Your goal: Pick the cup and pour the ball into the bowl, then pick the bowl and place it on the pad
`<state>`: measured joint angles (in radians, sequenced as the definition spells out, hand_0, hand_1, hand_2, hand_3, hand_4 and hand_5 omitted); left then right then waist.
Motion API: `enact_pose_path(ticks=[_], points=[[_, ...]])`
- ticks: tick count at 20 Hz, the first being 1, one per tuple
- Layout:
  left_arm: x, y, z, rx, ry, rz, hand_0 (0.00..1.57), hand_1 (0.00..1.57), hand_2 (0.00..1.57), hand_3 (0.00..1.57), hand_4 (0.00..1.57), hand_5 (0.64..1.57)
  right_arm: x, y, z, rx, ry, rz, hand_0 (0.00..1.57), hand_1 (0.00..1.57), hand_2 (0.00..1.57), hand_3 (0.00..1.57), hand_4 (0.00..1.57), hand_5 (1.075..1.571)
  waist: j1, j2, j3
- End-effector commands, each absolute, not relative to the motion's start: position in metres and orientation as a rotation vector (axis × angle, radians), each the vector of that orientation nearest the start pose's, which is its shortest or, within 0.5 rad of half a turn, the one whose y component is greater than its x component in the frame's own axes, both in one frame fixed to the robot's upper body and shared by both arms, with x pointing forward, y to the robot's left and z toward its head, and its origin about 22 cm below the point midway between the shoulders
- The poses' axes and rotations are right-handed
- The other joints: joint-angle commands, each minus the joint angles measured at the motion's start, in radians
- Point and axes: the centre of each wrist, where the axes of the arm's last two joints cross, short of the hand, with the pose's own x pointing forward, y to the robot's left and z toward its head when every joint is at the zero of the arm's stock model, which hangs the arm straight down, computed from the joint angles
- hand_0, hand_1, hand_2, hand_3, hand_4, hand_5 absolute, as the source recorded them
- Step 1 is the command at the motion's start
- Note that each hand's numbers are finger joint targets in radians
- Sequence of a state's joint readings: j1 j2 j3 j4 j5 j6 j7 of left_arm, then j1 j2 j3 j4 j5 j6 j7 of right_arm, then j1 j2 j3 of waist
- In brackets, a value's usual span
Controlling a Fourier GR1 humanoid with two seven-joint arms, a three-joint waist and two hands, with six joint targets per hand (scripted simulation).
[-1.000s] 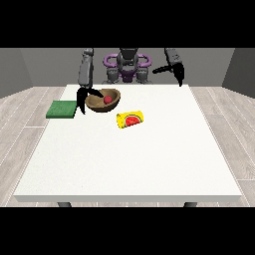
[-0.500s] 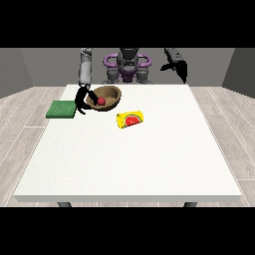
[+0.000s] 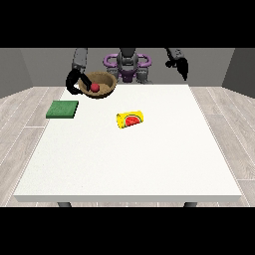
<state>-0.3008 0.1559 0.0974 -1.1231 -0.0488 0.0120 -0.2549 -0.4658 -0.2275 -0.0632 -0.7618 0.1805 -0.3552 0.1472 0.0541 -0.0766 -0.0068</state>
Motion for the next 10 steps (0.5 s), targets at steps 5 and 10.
enact_pose_path(ticks=[5,10], points=[[0.288,0.312,-0.037,0.235,-1.618,-0.076,0.00,0.00,0.00,0.00,1.00,1.414,0.341,-0.341,0.001,-0.526,-1.044,0.051,1.57,1.57,1.57,0.75,0.79,1.570,-0.089,-0.027,0.0064],[0.310,0.312,-0.013,0.168,-1.737,-0.093,0.00,0.00,0.00,0.00,1.05,1.435,0.353,-0.362,0.030,-0.573,-1.170,-0.047,1.57,1.57,1.57,0.68,0.79,1.570,-0.038,0.119,0.0067]])
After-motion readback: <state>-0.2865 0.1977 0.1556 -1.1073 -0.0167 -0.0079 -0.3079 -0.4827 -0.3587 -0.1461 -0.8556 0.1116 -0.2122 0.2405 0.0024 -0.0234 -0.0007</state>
